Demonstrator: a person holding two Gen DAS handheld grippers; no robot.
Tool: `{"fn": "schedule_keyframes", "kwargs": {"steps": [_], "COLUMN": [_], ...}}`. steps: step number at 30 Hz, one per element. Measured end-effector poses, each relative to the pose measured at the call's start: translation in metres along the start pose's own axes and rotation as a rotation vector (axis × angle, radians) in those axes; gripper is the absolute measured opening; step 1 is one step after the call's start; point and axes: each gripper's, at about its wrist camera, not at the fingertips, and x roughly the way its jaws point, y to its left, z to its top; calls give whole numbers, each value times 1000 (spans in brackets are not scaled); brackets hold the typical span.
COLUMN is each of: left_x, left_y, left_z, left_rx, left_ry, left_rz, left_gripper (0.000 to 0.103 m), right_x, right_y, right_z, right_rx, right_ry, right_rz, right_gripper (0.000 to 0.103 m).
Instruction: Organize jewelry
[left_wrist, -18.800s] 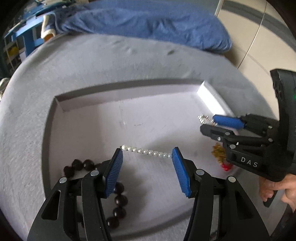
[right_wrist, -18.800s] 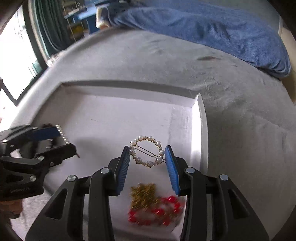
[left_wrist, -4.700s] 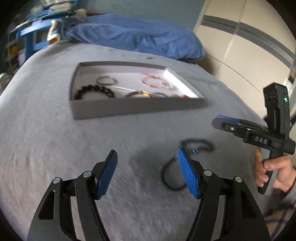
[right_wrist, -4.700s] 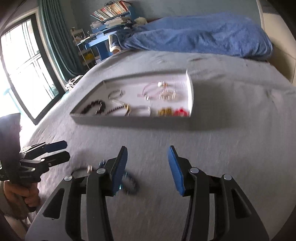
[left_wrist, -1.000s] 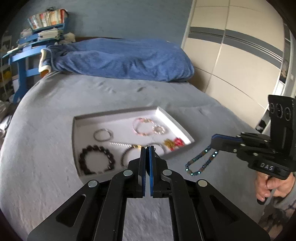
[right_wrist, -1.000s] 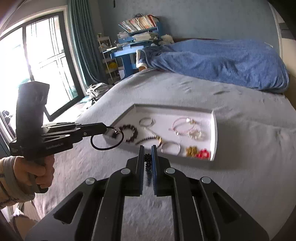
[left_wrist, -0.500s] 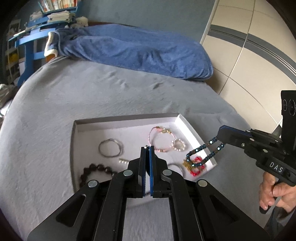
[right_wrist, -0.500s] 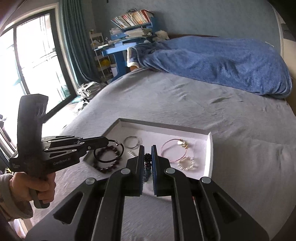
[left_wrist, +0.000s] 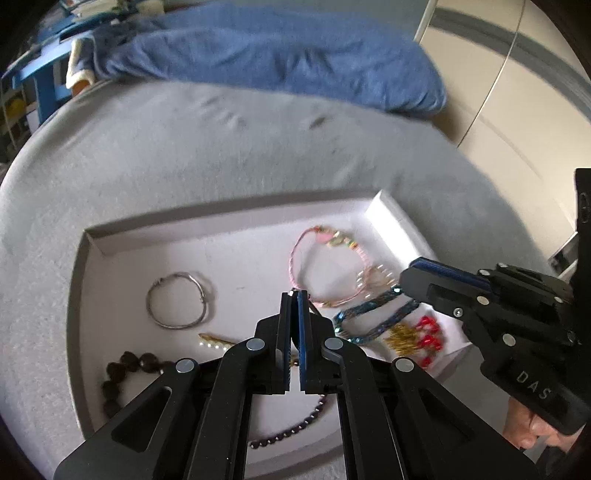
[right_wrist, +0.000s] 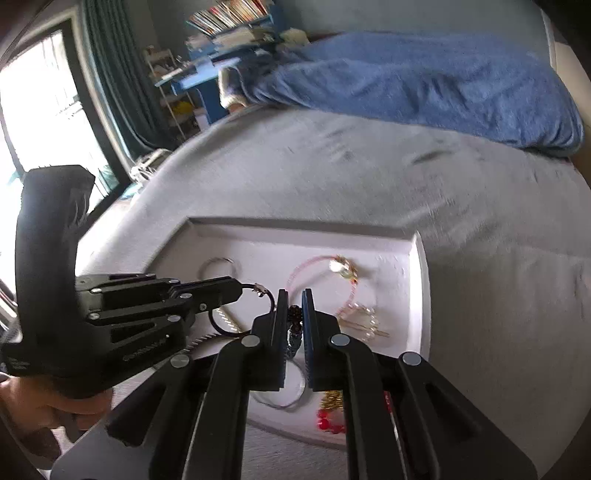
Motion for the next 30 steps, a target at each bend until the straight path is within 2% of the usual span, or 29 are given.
{"fn": "schedule_keyframes", "kwargs": {"steps": [3,7,8,9,12,16,18,19,21,24,26,27,29,30], "left_x": [13,19,19,19,12,-4,-22,-32,-46,-64,-74,-78,-87,-90], "left_y": [-2,0,1,2,5,3,2,1,-1,0,2,4,6,6], "left_z": [0,-2,-2,-3,-7,-13,-21,-26,-33,-49,-60,-66,-81,-90], "left_rx": [1,5,5,4,3,10,10,12,16,-11,-35,-43,-59,-67], "left_ry": [54,78,80,80,52,-14,-90,-136,-188,-238,-269,-290,-326,-337], "left_rz": [35,51,54,60,57,41,41,39,44,45,44,43,48,52], "left_gripper": [4,5,11,23,40,44,69,71,79,83,89,93,94,95], "right_x": [6,5,4,3,1,-4,-11,-17,-25,-40,-54,-59,-72,-76], "right_y": [-8,-14,-15,-16,-15,-13,-13,-12,-10,-8,-7,-5,-1,1], "right_z": [-6,-13,-15,-17,-21,-26,-30,-33,-39,-51,-61,-65,-79,-84], "right_rx": [12,19,21,22,8,-13,-8,-10,-23,-24,-12,-9,-9,-12], "right_ry": [20,27,28,27,28,14,-18,-37,-58,-101,-150,-171,-226,-246], "right_rz": [-21,-28,-26,-27,-42,-61,-54,-57,-62,-78,-85,-89,-97,-101], "right_gripper": [7,7,7,7,8,10,24,32,33,38,52,55,74,77]}}
